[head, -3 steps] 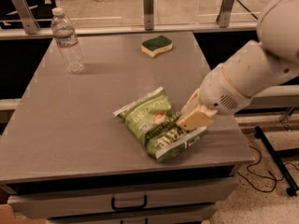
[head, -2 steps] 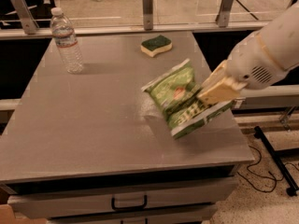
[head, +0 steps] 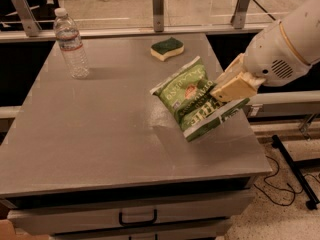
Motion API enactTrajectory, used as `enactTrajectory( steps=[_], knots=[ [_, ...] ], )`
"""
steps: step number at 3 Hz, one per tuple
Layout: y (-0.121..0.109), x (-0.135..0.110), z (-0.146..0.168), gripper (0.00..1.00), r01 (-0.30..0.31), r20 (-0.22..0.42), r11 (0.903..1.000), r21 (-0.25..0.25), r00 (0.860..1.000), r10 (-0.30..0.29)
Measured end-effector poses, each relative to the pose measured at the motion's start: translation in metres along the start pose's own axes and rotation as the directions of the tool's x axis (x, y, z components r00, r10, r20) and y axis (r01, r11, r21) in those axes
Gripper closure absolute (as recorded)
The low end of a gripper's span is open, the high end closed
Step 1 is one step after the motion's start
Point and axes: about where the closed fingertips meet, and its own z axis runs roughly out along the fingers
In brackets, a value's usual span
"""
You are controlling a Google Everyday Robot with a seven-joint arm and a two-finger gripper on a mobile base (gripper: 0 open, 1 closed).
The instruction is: Move green jalapeno chip bag near sponge
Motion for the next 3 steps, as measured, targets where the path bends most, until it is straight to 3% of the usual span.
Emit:
enactTrajectory(
  steps=[1, 2, 3],
  knots=[
    [-0.015, 0.002, -0.009, 1.0, -0.008, 0.005, 0.9976, 0.069, 1.0, 0.008],
    [-0.064, 0.006, -0.027, 1.0, -0.021, 0.02, 0.9843, 0.175, 1.0, 0.017],
    [-0.128, 0.007, -0.037, 1.0, -0.048, 0.043, 0.9679, 0.247, 0.998, 0.038]
  ],
)
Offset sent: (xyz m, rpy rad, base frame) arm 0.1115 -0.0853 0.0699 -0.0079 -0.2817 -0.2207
